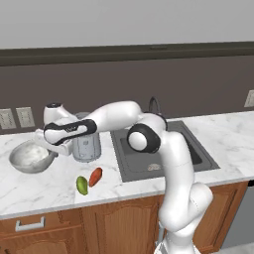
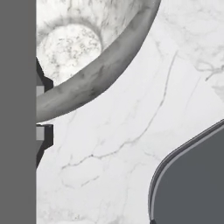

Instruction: Remove the sweet potato and mango from the sink. Then move the bowl and cup from the counter to the sink for washing.

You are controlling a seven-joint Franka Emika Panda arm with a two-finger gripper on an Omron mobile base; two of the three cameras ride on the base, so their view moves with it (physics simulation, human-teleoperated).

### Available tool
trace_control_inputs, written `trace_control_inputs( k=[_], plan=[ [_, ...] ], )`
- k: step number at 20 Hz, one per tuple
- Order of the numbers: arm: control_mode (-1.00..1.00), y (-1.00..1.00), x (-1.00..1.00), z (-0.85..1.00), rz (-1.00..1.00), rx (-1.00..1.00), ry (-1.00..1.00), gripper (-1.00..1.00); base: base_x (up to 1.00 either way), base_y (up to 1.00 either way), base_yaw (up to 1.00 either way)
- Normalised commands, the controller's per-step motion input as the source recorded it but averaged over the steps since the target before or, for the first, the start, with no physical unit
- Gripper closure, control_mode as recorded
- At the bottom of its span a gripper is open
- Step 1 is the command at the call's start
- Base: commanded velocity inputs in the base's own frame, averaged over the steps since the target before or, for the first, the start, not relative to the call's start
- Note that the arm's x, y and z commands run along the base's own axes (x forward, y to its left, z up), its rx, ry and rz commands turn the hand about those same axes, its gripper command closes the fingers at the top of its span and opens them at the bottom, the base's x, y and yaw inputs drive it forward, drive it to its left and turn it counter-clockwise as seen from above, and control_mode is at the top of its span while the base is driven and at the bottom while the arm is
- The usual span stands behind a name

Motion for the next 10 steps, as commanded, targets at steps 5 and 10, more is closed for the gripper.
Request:
trace_control_inputs(
  k=[5,10],
  plan=[
    [-1.0,-0.07,-0.11,0.25,0.0,0.0,0.0,1.0,0.0,0.0,0.0],
    [-1.0,-0.09,-0.11,0.28,0.0,0.01,0.0,1.0,0.0,0.0,0.0]
  ],
)
